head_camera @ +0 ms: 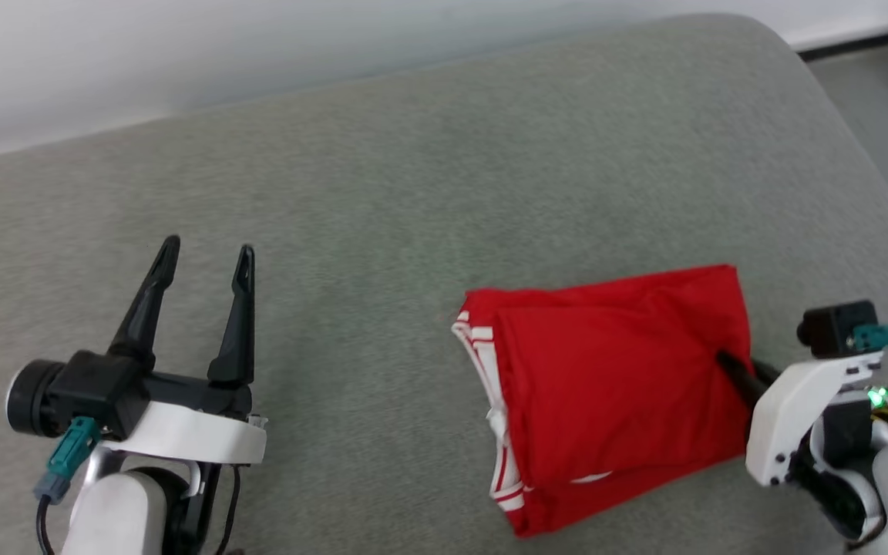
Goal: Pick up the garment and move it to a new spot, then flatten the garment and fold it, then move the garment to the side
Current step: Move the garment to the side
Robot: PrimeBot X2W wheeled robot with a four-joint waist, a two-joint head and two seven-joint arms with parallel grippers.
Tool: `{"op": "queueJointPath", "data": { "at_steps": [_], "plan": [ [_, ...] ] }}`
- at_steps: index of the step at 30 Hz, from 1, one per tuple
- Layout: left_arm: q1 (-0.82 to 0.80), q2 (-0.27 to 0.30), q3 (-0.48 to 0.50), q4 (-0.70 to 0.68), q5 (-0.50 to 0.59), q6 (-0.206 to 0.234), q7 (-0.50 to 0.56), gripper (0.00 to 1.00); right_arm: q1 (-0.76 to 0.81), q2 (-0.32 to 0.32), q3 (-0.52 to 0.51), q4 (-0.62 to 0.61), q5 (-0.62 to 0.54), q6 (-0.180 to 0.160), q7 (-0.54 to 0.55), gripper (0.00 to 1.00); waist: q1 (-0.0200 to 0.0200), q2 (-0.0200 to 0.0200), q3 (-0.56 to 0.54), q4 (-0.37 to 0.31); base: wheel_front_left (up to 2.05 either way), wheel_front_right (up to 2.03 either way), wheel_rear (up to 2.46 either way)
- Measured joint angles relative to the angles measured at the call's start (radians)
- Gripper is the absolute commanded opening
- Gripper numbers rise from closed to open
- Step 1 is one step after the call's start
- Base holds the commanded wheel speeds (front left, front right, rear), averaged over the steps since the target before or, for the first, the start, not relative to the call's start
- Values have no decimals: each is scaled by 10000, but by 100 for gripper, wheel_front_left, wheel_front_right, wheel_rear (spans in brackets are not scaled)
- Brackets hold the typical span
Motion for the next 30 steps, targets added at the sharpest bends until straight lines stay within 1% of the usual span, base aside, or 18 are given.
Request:
{"op": "queueJointPath", "data": {
  "at_steps": [7, 10, 14, 21, 26, 30],
  "plan": [
    [-407, 288, -395, -1047, 130, -155, 608, 100, -1510, -314, -403, 1542, -15, 2, -888, 0, 0, 0, 1007, -1205, 0, 0, 0],
    [-655, 462, -537, -1501, 197, -182, 911, 100, -2262, -504, -688, 2316, -65, 2, -1304, 0, 1, 0, 1525, -1560, 0, 0, 0],
    [-1112, 719, -688, -2105, 257, -251, 1352, 100, -3247, -663, -1221, 3248, -161, 2, -1906, 0, 1, 0, 2267, -1857, 0, 0, 0],
    [-2023, 1195, -913, -3022, 332, -341, 1939, 100, -4786, -1034, -2359, 4652, -142, 2, -3078, 0, 1, 0, 3666, -1947, 0, 0, 0],
    [-2489, 1453, -1012, -3402, 349, -357, 2142, 100, -5490, -1498, -3101, 5455, -347, 2, -3578, 0, 2, 0, 4531, -1781, 0, 0, 0],
    [-2718, 1540, -1127, -3528, 359, -389, 2173, 100, -5712, -1789, -3544, 6057, -673, 0, -3887, 0, 2, 0, 4961, -1543, 0, 0, 0]
  ]
}}
